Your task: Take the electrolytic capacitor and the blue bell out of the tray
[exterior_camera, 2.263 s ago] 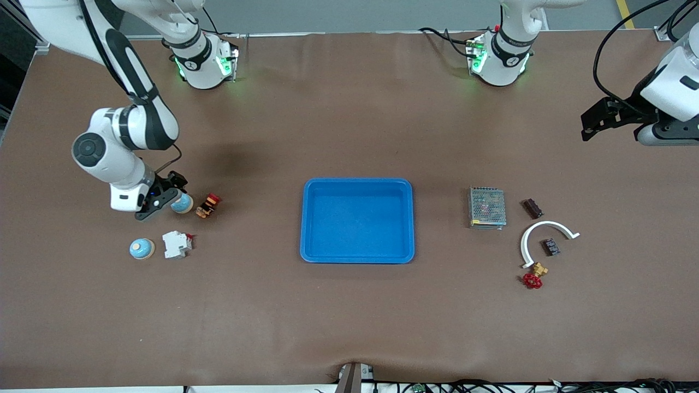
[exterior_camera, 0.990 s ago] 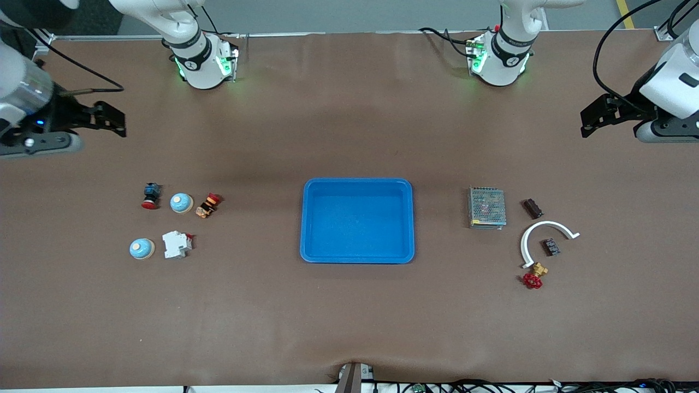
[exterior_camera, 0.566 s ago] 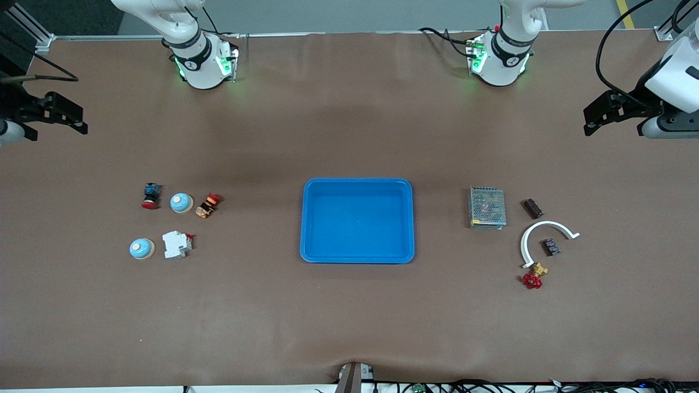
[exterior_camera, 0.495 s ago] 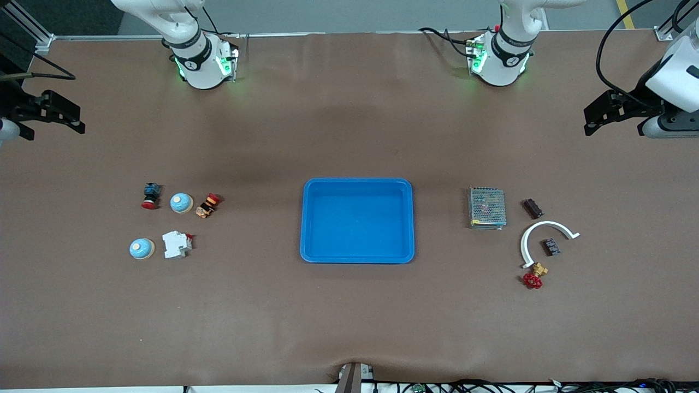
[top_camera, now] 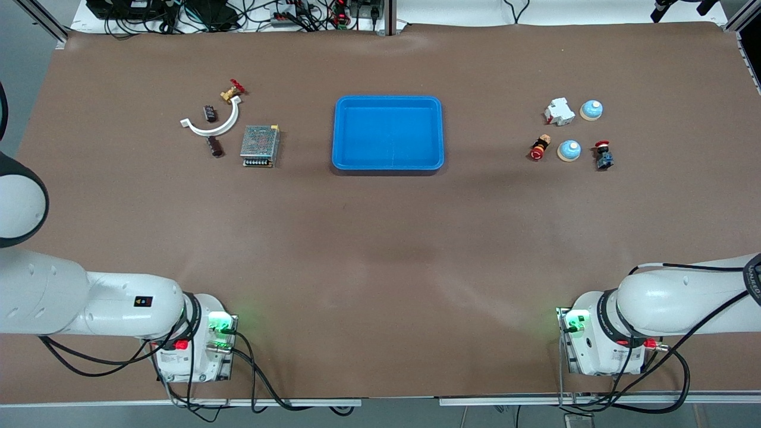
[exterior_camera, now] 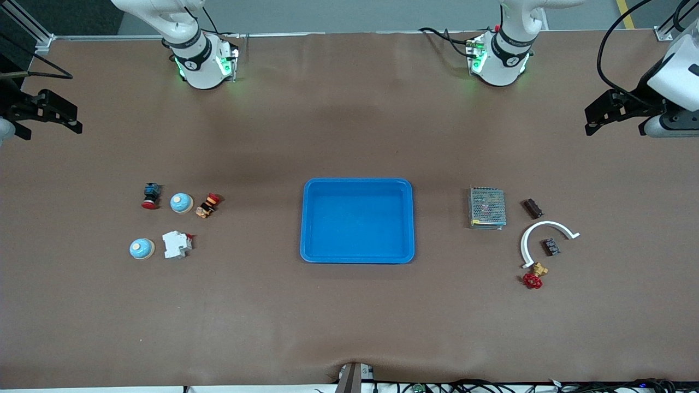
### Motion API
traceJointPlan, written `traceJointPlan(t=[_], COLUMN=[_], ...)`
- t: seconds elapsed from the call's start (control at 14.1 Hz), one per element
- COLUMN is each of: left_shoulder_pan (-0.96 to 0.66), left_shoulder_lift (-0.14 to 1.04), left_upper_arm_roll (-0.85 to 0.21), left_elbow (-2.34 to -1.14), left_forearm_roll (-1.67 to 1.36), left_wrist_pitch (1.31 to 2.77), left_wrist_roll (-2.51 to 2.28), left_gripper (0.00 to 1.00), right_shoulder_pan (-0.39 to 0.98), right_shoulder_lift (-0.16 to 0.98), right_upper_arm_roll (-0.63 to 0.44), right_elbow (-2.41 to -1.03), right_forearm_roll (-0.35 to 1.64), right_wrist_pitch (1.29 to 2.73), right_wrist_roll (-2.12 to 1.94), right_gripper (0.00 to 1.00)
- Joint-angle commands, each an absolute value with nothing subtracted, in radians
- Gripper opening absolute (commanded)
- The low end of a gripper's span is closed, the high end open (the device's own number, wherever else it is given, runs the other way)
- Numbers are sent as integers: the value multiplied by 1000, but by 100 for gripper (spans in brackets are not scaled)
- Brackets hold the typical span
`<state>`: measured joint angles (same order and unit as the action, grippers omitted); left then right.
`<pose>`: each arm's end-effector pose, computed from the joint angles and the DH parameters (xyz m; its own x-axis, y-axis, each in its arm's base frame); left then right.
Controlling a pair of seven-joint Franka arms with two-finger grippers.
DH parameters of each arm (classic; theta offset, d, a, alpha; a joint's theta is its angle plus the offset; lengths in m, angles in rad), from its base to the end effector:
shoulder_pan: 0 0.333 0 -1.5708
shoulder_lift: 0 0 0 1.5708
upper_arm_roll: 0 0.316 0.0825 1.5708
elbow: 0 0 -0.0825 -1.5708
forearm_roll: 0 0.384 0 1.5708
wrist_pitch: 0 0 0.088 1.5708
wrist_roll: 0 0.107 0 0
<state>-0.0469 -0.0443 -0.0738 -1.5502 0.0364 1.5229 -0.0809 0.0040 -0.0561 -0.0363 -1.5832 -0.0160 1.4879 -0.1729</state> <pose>0.5326 -0.0615 0.6541 0.9991 -0.0381 0.0201 -0.0373 -0.9986 -0.0381 0.5281 -0.0195 0.6419 0.9894 0.1390 -0.0410 0.1394 -0.9902 0.0070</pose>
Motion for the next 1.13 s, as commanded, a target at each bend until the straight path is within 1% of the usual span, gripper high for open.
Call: traceJointPlan(t=[0.0, 1.06], left_shoulder_pan=[-43, -52], left_shoulder_lift=[-54, -52], left_upper_arm_roll=[-74, -78], left_elbow=[-1540, -1540], left_forearm_roll=[29, 18], left_wrist_pitch=[1506, 1486], left_wrist_roll=[-64, -74], left_gripper=[100, 100], right_shoulder_pan=[-14, -5], right_shoulder_lift=[-57, -54], right_upper_arm_roll=[-23, -18], right_elbow=[-1571, -1565], right_forearm_roll=[-12, 2], right_wrist_pitch=[1482, 1488], right_wrist_roll=[-187, -183], right_gripper=[100, 100])
